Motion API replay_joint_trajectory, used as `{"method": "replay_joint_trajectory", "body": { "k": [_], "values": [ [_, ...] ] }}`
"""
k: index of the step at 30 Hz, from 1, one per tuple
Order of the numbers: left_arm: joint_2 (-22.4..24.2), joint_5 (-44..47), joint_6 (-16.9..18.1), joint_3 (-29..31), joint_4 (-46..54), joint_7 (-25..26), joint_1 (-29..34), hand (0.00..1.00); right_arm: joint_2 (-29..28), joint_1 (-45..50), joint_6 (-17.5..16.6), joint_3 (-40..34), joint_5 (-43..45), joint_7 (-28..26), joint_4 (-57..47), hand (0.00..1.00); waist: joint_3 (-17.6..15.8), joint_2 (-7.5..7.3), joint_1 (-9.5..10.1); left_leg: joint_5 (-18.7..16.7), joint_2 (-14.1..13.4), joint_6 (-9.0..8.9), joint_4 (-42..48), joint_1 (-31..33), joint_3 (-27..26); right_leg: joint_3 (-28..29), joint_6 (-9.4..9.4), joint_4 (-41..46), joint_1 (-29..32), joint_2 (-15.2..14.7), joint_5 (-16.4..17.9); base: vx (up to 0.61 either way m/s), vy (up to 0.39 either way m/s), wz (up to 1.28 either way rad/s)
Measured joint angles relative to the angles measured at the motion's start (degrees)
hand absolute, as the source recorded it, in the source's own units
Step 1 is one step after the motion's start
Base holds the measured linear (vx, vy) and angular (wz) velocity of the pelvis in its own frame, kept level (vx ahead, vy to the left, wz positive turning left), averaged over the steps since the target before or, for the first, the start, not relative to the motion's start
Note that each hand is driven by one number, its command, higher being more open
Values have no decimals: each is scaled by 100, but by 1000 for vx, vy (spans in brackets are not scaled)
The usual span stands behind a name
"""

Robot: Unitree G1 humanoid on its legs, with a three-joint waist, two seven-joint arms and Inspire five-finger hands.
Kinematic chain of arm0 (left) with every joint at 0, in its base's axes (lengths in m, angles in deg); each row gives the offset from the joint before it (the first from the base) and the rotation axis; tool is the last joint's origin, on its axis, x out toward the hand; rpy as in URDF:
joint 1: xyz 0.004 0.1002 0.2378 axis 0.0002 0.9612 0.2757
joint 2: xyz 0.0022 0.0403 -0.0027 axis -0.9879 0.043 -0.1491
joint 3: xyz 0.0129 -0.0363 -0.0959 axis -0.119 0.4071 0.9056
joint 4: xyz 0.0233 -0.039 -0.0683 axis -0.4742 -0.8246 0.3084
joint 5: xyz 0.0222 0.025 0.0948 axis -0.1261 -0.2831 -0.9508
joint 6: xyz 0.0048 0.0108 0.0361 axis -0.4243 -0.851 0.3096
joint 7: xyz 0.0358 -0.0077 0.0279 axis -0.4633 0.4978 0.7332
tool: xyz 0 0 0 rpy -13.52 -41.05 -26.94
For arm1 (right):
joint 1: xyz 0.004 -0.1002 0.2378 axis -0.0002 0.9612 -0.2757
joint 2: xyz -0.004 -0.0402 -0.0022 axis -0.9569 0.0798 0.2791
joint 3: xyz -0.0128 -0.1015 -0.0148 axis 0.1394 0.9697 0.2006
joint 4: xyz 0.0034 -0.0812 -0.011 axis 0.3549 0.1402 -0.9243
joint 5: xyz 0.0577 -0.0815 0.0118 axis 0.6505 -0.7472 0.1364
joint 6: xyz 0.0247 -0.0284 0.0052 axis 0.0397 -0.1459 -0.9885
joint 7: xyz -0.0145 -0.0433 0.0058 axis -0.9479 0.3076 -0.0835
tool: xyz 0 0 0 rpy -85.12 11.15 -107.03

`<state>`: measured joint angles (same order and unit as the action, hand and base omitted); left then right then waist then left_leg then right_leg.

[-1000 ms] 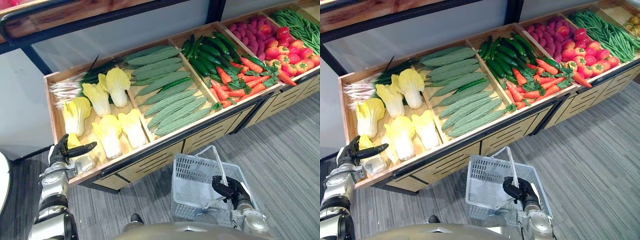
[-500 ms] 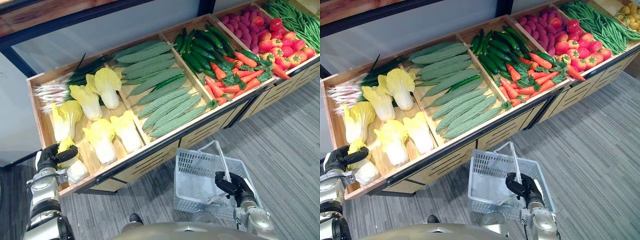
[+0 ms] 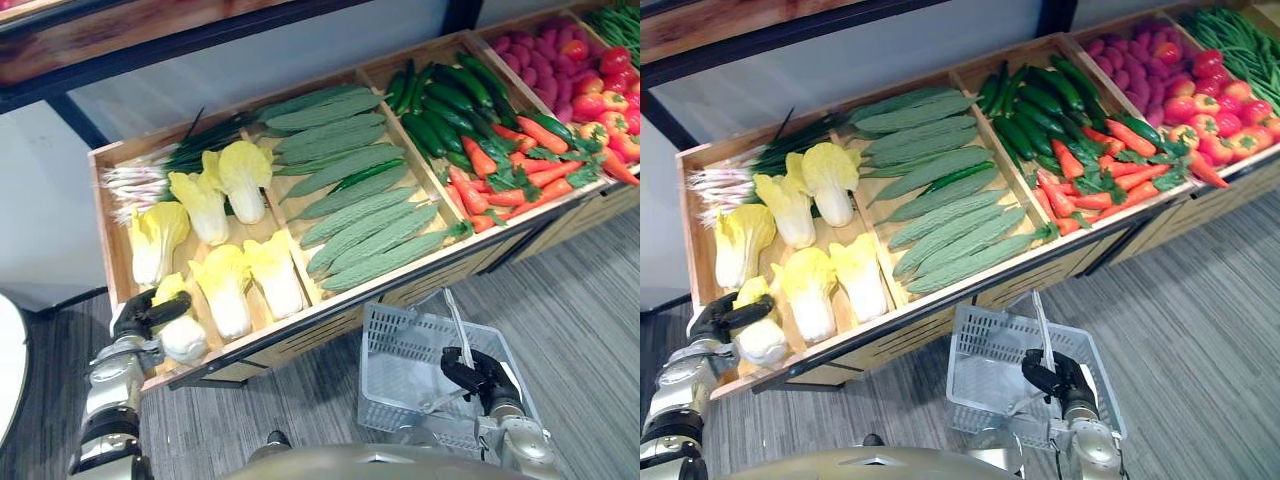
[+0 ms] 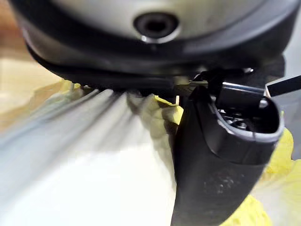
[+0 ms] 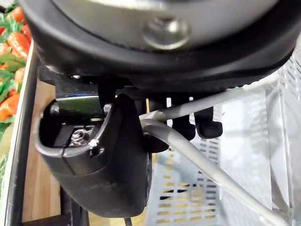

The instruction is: Pick vegetable in the basket

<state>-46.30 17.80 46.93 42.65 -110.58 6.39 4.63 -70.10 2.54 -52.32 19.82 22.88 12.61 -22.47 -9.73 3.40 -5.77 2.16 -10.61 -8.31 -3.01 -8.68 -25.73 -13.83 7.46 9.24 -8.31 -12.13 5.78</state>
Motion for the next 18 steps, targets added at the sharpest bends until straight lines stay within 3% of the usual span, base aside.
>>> {"method": "replay_joint_trajectory", "body": {
  "k": [3,4,6,7,8,9,11,12,14,18],
  "values": [
    [-20,521,-101,-58,890,63,161,0,-3,53,25,-97,-1,3,0,0,39,-134,104,-81,-19,25,136,14,57,-1,-27,29,-85,-2,49,63,-50,10],
    [-80,671,-98,-58,1228,84,197,0,-5,63,39,-142,-1,0,0,0,38,-131,94,-86,-43,33,177,3,94,4,-25,194,-66,-2,63,58,-42,15],
    [-165,845,-60,-34,1581,184,182,0,-9,90,52,-197,-3,-9,0,0,18,14,87,-91,-250,44,244,-65,115,41,2,922,337,32,236,53,-82,-4],
    [-401,1061,-41,82,1704,300,146,0,-68,122,46,-219,-3,-12,-78,0,98,-6,87,-112,-321,48,279,-70,94,282,-46,260,407,249,465,48,-175,-9],
    [-550,1117,-30,184,1780,353,68,0,-54,194,47,-242,-2,-20,-212,0,126,-92,67,-236,-241,-111,351,-41,103,192,-22,-82,326,263,253,44,-194,1],
    [-545,1219,-23,214,1837,410,25,0,5,205,46,-375,6,-20,-230,0,125,25,43,-332,-343,-179,388,-39,112,134,-14,-113,276,318,244,45,-122,16],
    [-566,1316,23,218,2209,421,4,0,166,320,59,-898,29,24,-229,0,228,206,59,-310,-385,-141,392,-119,141,144,-75,-27,198,386,275,70,-59,9],
    [-582,1350,58,220,2296,426,2,0,217,339,60,-1010,36,29,-229,0,251,237,58,-310,-387,-141,390,-160,144,148,-81,-7,167,389,278,78,-57,4],
    [-788,1501,147,221,2553,429,-13,0,267,341,60,-1317,105,49,-239,0,340,271,58,-310,-386,-141,393,-200,146,152,-93,9,118,389,287,40,-32,3],
    [-1122,1667,294,364,2982,495,-58,0,266,341,60,-1676,178,62,-392,0,393,201,89,-310,-383,-141,392,-244,181,161,-115,117,123,383,301,4,-6,3]
  ]
}}
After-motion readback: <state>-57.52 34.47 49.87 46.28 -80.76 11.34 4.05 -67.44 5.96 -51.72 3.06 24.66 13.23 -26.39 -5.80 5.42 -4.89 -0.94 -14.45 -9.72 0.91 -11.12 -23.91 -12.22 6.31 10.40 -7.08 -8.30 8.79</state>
